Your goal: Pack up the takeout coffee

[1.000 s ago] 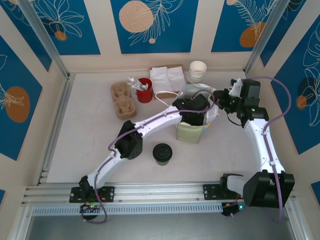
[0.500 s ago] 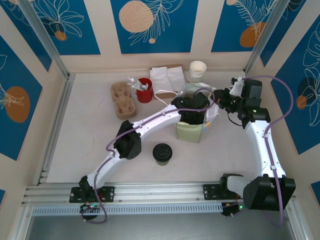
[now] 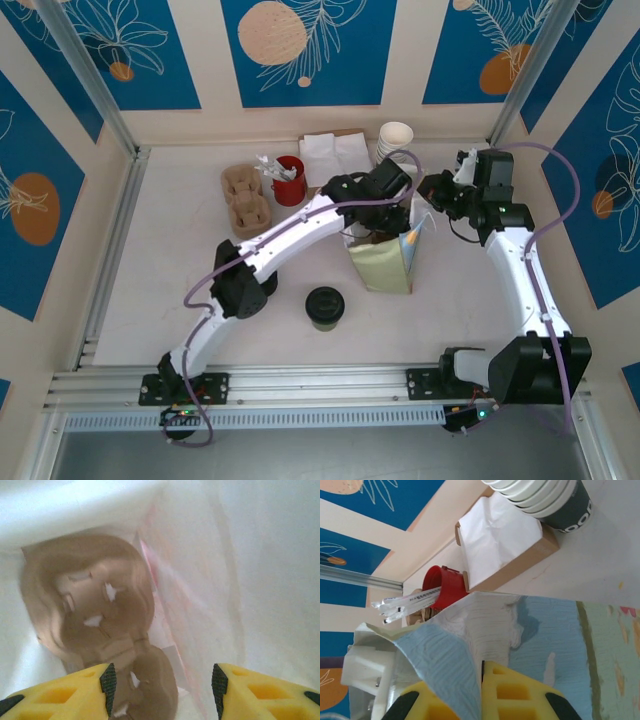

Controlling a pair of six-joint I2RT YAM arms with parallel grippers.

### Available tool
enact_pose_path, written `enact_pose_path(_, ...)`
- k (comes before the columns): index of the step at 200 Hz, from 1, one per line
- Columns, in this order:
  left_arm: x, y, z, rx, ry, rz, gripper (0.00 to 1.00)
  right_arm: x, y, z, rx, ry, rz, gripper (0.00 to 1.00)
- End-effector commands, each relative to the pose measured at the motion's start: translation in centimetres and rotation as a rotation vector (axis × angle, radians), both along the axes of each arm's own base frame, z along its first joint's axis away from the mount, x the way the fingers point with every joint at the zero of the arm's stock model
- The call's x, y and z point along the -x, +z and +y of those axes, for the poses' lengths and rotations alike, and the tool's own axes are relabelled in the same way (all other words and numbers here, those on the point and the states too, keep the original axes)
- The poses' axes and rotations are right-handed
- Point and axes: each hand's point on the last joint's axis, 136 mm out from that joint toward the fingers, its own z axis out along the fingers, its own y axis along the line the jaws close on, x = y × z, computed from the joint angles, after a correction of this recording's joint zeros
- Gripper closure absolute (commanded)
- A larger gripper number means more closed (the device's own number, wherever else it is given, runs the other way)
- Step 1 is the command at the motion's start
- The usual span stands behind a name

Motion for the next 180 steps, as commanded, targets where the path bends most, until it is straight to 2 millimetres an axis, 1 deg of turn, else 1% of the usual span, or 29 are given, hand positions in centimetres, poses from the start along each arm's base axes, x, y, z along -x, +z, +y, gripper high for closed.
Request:
enact_pose_path(1,1.2,9.0,0.3,0.160,-0.030,-0.109,0.45,0.1,-0.1,-0.2,0.041,-0.009,0.008,1.00)
enact_pose_path(26,1.6,12.2,1.3,0.202,-0.033,-0.158,0.45,0.1,0.2,-0.2,0.051,0.000,-0.010,1.00)
enact_pose_path(40,1.5,13.1,1.9,0.200,-0.025,-0.185,0.43,0.1,0.4,-0.1,0.047,0.005,-0.015,1.00)
enact_pose_path(56,1.3,13.1,2.3,0.184,-0.018,-0.200,0.43,0.1,0.7,0.1,0.035,0.012,-0.021,1.00)
enact_pose_path(75,1.0,12.1,2.4,0.160,-0.009,-0.182,0.43,0.2,1.3,0.4,0.019,0.026,-0.031,1.00)
enact_pose_path(92,1.3,12.6,2.4,0.176,-0.018,-0.179,0.43,0.4,1.5,0.5,0.026,0.036,-0.041,1.00)
enact_pose_path(99,1.5,13.2,2.3,0.194,-0.030,-0.182,0.43,0.5,1.5,0.5,0.032,0.043,-0.047,1.00)
enact_pose_path(116,2.2,15.3,2.3,0.251,-0.061,-0.202,0.42,0.7,1.7,0.5,0.049,0.052,-0.067,1.00)
enact_pose_path(136,3.0,18.0,2.8,0.306,-0.095,-0.239,0.42,1.1,1.9,0.4,0.061,0.066,-0.091,1.00)
enact_pose_path(158,3.4,20.9,4.7,0.338,-0.091,-0.302,0.42,1.7,2.7,1.0,0.057,0.111,-0.141,1.00)
enact_pose_path(163,3.4,21.2,5.1,0.338,-0.085,-0.317,0.42,1.8,2.9,1.0,0.057,0.118,-0.154,1.00)
enact_pose_path(180,3.3,23.1,7.4,0.341,-0.053,-0.386,0.41,2.4,3.4,1.5,0.054,0.149,-0.193,1.00)
